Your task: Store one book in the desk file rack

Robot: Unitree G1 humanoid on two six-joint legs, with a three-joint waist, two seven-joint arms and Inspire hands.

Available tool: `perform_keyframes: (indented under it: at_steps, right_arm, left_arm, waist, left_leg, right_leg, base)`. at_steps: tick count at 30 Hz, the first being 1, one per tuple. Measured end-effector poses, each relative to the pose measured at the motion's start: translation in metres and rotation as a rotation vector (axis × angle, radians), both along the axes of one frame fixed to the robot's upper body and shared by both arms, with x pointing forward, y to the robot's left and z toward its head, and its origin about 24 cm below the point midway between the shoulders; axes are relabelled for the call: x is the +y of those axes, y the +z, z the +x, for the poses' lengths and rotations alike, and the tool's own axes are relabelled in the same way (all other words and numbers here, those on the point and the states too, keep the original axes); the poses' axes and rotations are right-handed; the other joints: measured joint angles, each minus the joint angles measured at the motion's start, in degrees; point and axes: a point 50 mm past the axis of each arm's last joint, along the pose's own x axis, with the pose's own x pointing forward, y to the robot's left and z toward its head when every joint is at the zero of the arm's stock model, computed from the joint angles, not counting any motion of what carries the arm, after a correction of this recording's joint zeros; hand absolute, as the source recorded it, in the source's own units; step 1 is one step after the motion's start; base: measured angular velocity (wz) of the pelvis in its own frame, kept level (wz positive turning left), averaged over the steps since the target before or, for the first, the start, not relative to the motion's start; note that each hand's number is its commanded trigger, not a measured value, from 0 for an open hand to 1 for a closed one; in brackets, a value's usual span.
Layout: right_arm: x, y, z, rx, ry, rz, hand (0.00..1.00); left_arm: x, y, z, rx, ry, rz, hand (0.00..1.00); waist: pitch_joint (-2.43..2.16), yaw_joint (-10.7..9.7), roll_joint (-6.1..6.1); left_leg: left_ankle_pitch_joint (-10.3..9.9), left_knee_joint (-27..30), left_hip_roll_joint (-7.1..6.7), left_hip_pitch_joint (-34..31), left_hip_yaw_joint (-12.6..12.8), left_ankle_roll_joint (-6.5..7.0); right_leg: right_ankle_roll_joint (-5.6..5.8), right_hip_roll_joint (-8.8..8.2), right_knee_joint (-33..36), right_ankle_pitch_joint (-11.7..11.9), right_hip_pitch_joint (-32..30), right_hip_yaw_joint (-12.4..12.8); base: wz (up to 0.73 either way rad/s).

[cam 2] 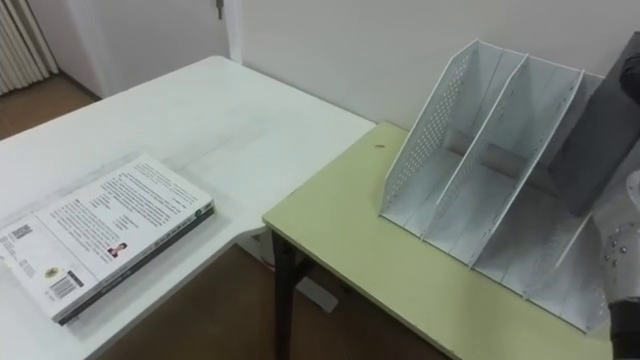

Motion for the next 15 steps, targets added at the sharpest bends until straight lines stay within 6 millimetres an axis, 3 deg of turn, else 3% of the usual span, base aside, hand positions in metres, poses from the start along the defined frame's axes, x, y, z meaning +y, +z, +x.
perform_keyframes:
  at_steps: [3, 4, 5, 15]
  right_arm:
    - [-0.0006, -0.0037, 0.0006, 0.023, 0.007, 0.008, 1.00]
    - [-0.0008, -0.0045, 0.0007, 0.026, 0.007, 0.010, 0.81]
    - [-0.0008, -0.0054, 0.0009, 0.034, 0.010, 0.012, 0.00]
    - [0.0004, -0.0030, 0.0033, 0.044, 0.018, 0.018, 0.00]
  left_arm:
    - [0.0003, 0.0001, 0.0001, 0.007, 0.002, -0.004, 0.00]
    - [0.0005, 0.0002, 0.0004, 0.007, 0.001, -0.005, 0.00]
    - [0.0005, 0.0003, 0.0006, 0.008, 0.001, -0.006, 0.00]
    - [0.0011, 0.0005, -0.0002, 0.020, 0.000, -0.010, 0.00]
  waist:
    - [-0.10, 0.05, -0.08]
    - [-0.11, 0.06, -0.09]
    - [-0.11, 0.07, -0.10]
    - [-0.32, 0.07, -0.23]
  left_leg:
    - [0.00, -0.02, 0.01, -0.06, -0.23, 0.00]
    - [0.00, -0.02, 0.01, -0.09, -0.27, 0.00]
    - [0.00, -0.02, 0.00, -0.12, -0.36, 0.00]
    - [0.01, 0.13, -0.09, 0.20, -0.66, 0.02]
  right_leg:
    - [0.00, 0.00, 0.12, 0.00, 0.11, -0.05]
    - [0.00, 0.00, 0.15, 0.00, 0.13, -0.08]
    - [0.00, -0.01, 0.18, 0.00, 0.12, -0.12]
    - [0.00, -0.10, 0.16, 0.01, 0.29, -0.46]
  base:
    - [0.00]
    - [0.00]
    - [0.00]
    - [0.00]
